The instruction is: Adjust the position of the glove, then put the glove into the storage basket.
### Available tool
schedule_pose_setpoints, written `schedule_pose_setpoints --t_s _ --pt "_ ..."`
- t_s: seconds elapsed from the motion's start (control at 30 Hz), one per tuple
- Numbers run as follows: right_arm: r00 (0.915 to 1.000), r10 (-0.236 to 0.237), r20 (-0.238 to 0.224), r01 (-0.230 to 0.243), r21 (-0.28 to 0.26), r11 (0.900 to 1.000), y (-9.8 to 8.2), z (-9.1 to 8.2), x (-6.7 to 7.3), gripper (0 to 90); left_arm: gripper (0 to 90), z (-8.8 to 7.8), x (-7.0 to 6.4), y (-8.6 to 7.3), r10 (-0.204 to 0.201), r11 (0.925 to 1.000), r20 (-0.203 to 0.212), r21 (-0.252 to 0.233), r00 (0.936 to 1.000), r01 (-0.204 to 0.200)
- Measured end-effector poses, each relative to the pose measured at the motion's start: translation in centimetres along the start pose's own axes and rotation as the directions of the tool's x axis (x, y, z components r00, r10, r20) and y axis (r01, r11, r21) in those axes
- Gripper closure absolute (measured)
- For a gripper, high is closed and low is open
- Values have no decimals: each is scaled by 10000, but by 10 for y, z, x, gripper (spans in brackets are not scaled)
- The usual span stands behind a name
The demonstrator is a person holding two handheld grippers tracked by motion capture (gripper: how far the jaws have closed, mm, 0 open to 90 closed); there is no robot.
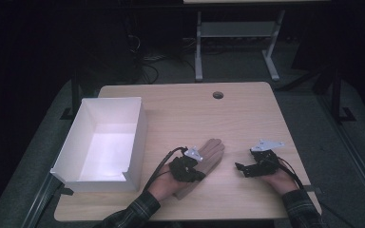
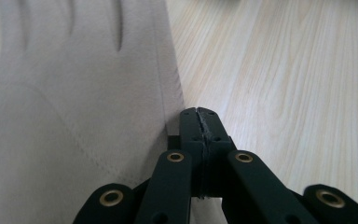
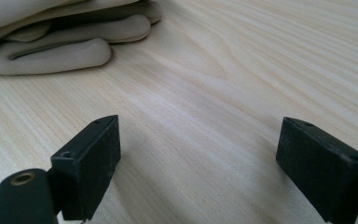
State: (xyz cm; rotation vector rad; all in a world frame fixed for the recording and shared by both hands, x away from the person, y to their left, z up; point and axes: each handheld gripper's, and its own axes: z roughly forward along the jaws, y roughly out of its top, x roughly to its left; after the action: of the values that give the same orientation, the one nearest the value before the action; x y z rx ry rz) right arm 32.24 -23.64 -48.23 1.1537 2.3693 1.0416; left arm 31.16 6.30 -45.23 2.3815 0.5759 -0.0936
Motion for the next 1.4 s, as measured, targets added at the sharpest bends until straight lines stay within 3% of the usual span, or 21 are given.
schedule_pose_setpoints --t_s 0.1,0.23,0.43,0.57,0.7,0.8,1.1,1.4 --pt "10000 2 -2 -2 3 10000 0 0 0 130 879 -5 2 -2 -134 9999 -9 -106 9999 134" --pt "10000 -14 -17 14 8 10000 0 0 0 130 773 -14 3 2 -96 9988 -286 -479 9995 83" --pt "10000 -38 -30 38 30 10000 1 0 0 130 503 -25 15 11 -510 9927 -1107 -1141 9925 383" --pt "10000 -45 -29 45 34 10000 1 1 0 130 339 -23 23 11 -784 9894 -1379 -1323 9873 601" --pt "10000 -45 -28 45 32 10000 1 1 0 130 191 -17 30 10 -879 9901 -1406 -1215 9862 709" --pt "10000 -45 -27 45 34 10000 1 0 0 131 151 -12 31 9 -727 9929 -1474 -1040 9864 577" --pt "10000 -43 -26 43 26 10000 1 0 1 130 142 3 26 5 -194 9996 -1766 -229 9841 156" --pt "10000 -42 -24 42 21 10000 0 0 1 130 144 10 20 2 -21 9999 -1965 -114 9805 -1"
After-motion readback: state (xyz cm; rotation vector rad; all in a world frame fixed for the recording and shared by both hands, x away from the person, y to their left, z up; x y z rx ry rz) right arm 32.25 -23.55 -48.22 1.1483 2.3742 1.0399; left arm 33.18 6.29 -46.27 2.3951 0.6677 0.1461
